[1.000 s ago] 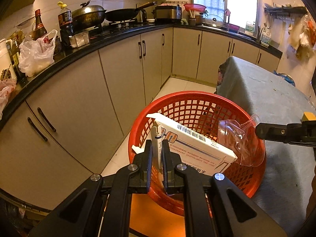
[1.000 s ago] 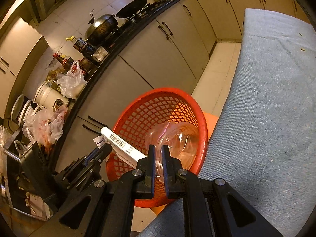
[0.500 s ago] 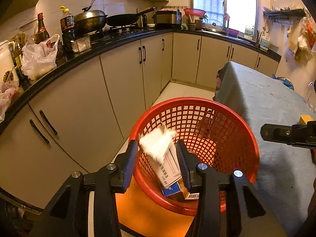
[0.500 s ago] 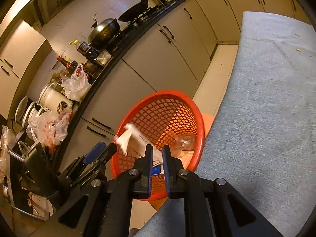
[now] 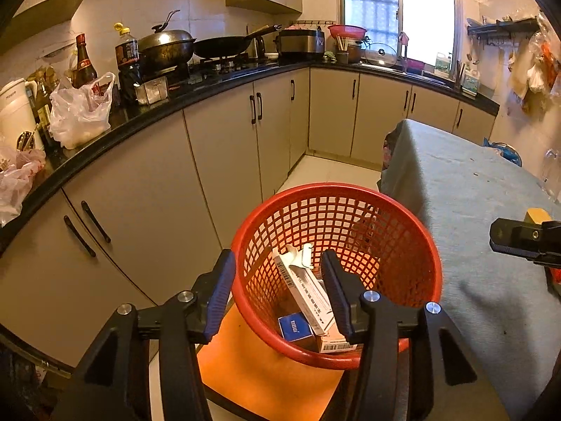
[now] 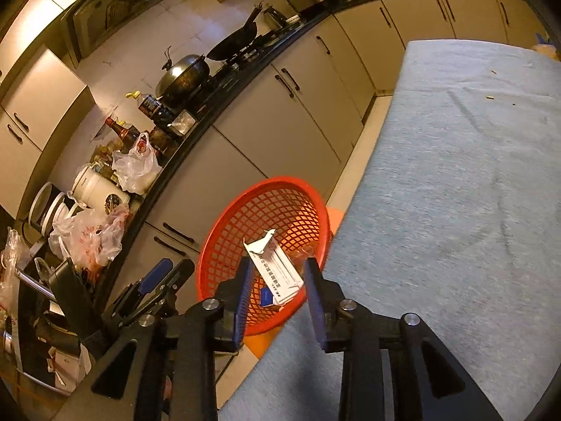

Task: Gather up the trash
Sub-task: 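Open both tools over the red wastebasket to drop the box and cup, then move both tools back toward the remaining items on the table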

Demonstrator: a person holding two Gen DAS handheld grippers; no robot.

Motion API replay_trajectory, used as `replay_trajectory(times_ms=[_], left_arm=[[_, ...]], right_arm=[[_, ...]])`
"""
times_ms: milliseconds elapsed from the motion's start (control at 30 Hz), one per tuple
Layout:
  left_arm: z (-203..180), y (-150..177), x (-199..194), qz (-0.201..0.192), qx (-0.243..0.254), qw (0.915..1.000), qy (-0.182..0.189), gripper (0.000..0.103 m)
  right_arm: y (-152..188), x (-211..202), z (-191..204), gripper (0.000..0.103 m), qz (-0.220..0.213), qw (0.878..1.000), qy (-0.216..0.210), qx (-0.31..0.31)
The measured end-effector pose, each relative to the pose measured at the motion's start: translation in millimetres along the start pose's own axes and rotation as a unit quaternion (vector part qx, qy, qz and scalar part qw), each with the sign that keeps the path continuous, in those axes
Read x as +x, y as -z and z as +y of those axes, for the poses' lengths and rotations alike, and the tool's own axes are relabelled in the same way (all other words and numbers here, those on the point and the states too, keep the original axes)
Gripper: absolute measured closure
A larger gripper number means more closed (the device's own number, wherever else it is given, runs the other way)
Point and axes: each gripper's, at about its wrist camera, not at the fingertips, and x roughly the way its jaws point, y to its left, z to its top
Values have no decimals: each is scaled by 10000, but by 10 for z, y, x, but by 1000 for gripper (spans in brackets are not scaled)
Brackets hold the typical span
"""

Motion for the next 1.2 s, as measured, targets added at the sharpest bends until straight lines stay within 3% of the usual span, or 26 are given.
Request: replay_trajectory(times_ms=[500,1200], left_arm=[[-348,77,-238,-74,204,9997,74,48],[-1242,251,-409,-6,713,9940,833,47]], right_arm=[[200,-386,-229,51,-185,9997,136,48],[520,-1027,-641,46,-567,9962,647,166]])
